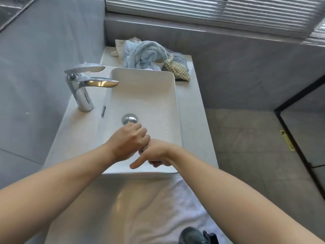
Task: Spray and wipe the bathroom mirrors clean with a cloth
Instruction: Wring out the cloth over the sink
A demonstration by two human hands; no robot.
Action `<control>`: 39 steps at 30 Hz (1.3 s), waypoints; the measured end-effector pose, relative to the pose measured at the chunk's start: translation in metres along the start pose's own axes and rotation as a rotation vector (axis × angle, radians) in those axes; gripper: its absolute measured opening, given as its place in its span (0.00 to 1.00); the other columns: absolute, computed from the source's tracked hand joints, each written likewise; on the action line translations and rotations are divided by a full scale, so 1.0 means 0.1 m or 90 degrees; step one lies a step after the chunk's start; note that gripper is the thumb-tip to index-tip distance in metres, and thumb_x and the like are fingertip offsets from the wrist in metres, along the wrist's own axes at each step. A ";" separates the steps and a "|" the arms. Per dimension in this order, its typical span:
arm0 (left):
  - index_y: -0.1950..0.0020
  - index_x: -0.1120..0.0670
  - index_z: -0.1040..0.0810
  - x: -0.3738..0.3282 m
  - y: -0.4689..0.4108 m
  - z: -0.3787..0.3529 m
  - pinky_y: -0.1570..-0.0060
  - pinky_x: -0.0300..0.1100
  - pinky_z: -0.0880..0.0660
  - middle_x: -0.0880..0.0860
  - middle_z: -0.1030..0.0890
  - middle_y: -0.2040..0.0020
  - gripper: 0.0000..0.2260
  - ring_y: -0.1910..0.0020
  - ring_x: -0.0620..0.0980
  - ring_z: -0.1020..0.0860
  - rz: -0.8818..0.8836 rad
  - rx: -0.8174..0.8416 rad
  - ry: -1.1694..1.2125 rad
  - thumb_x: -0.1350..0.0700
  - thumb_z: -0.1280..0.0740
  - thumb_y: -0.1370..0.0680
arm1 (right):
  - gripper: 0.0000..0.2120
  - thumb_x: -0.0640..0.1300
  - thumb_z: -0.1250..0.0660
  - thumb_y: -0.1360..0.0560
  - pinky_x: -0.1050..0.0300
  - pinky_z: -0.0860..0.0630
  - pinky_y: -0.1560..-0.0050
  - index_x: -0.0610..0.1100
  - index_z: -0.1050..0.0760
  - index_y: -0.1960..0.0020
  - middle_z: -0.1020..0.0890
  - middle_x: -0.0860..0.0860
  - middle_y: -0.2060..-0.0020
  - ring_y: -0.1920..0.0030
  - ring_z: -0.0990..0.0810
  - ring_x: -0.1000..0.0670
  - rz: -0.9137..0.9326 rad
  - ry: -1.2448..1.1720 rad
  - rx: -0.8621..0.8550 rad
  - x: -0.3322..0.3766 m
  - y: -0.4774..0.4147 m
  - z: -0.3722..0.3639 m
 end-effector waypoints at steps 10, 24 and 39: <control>0.78 0.52 0.37 0.17 0.06 -0.51 0.71 0.33 0.43 0.49 0.41 0.77 0.16 0.78 0.48 0.43 0.172 0.075 0.084 0.69 0.34 0.52 | 0.10 0.35 0.32 0.27 0.57 0.30 0.66 0.43 0.31 0.63 0.26 0.49 0.67 0.67 0.28 0.47 -0.020 0.249 -0.208 -0.02 -0.31 0.11; 0.60 0.50 0.28 0.04 0.25 -0.90 0.62 0.43 0.31 0.48 0.33 0.66 0.08 0.60 0.55 0.26 0.342 0.378 0.200 0.63 0.40 0.26 | 0.08 0.34 0.40 0.26 0.56 0.31 0.68 0.44 0.27 0.60 0.25 0.48 0.63 0.62 0.23 0.43 -0.011 0.347 -0.299 -0.17 -0.37 0.15; 0.65 0.49 0.31 -0.02 0.35 -0.83 0.67 0.43 0.33 0.48 0.27 0.65 0.10 0.62 0.55 0.25 0.399 0.372 0.314 0.64 0.41 0.27 | 0.10 0.34 0.40 0.26 0.54 0.29 0.62 0.44 0.22 0.53 0.25 0.47 0.60 0.58 0.23 0.41 0.044 0.487 -0.317 -0.12 -0.30 0.10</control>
Point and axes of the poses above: each hand's wrist, its own y-axis away from the middle knuckle, its own z-axis out of the back of the hand, x = y × z, the point moved 9 cm from there along -y, towards the middle knuckle
